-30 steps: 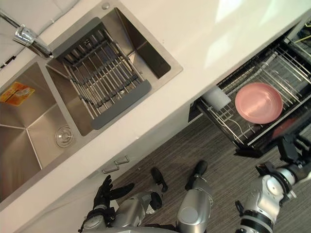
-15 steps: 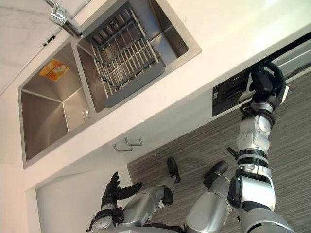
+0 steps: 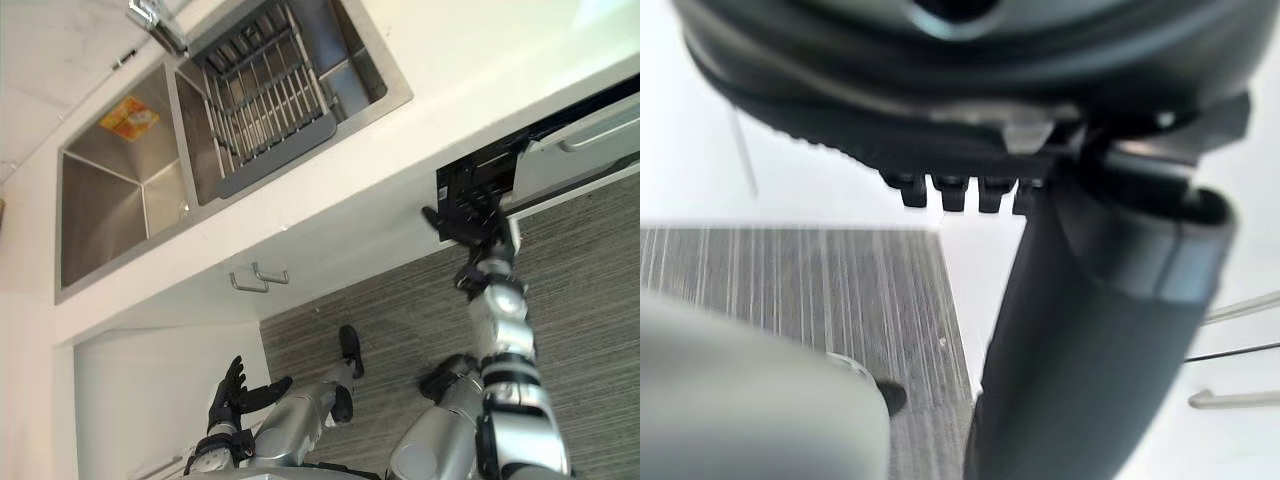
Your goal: Walk over to the sink, pick up the cup, carry it to the dishwasher, place the cup inside the dishwasher, then close the dishwasher door
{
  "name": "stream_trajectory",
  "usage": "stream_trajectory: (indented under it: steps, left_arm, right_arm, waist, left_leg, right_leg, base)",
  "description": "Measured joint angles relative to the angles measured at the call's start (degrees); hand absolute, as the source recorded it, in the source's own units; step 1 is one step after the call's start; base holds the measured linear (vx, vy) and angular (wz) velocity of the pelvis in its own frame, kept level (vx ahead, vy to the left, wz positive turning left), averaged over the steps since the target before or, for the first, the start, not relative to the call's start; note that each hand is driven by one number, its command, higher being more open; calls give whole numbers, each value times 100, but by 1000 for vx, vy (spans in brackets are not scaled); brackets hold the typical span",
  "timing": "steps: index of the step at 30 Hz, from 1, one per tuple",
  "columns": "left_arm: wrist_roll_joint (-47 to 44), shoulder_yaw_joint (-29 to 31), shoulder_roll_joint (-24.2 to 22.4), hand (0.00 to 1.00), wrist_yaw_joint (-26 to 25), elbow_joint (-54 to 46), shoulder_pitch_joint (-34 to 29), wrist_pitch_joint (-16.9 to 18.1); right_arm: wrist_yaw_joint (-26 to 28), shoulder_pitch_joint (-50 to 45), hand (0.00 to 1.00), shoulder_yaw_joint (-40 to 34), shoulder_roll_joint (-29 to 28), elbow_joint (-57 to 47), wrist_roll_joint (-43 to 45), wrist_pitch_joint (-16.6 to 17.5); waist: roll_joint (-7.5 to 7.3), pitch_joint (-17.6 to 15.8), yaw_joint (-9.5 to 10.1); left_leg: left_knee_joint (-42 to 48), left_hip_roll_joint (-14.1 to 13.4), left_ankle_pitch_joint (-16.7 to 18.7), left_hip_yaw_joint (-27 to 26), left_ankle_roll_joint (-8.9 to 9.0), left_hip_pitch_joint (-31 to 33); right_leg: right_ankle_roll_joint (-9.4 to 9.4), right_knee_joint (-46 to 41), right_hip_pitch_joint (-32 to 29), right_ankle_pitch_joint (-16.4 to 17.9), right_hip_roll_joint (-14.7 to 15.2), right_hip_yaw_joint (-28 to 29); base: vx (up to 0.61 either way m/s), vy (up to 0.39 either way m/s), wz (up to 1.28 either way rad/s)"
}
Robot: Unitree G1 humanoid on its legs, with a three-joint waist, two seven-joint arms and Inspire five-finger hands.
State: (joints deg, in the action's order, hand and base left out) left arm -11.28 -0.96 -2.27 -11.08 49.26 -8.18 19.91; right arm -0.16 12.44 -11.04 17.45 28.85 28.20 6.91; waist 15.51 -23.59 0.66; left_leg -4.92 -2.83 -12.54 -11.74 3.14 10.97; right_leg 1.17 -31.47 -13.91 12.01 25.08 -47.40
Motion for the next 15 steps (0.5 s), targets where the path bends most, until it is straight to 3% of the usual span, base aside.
stream_trajectory:
  steps: [3,4,5,8,11,15]
  left_arm:
    - [-135,400,101,100,49,115,-27,-6]
    - [-134,463,136,100,55,150,-27,-11]
    - [-145,564,214,100,121,256,-27,-31]
    - [-244,884,254,100,238,429,-50,-78]
    - [-305,966,323,100,260,548,-58,-79]
    - [-319,1014,331,100,337,722,-56,-97]
  right_arm:
    - [185,-1127,100,-22,-838,-449,-321,601]
    - [217,-1303,100,-33,-954,-462,-378,707]
    - [228,-1675,100,-117,-1147,-427,-501,918]
    - [263,-1994,100,-266,-1219,411,-563,1056]
    - [329,-1975,100,-396,-1181,1823,-952,1163]
    - [209,-1994,100,-480,-1139,3061,-1694,1208]
  waist:
    - [-479,236,-37]
    - [-564,281,-60]
    - [-730,360,-160]
    - [-1007,631,-166]
    - [-1134,848,-128]
    - [-1144,1014,-118]
  left_leg:
    - [-2,-137,175,-185,53,-153]
    - [-1,-165,197,-207,58,-199]
    - [-1,-221,244,-221,65,-342]
    - [-2,-336,355,-278,121,-575]
    - [-28,-383,438,-255,140,-745]
    - [-35,-325,546,-50,90,-913]
  right_leg:
    - [48,373,117,-115,-290,147]
    - [58,463,179,-152,-351,155]
    - [98,663,380,-224,-490,148]
    - [126,1082,701,-376,-768,160]
    - [141,1258,944,-433,-877,133]
    - [195,1104,1187,-419,-801,191]
  base:
    - [102,-84,-33]
    - [83,-65,-34]
    - [78,-57,-18]
    - [58,-41,-16]
    - [17,-11,-2]
    - [1,29,26]
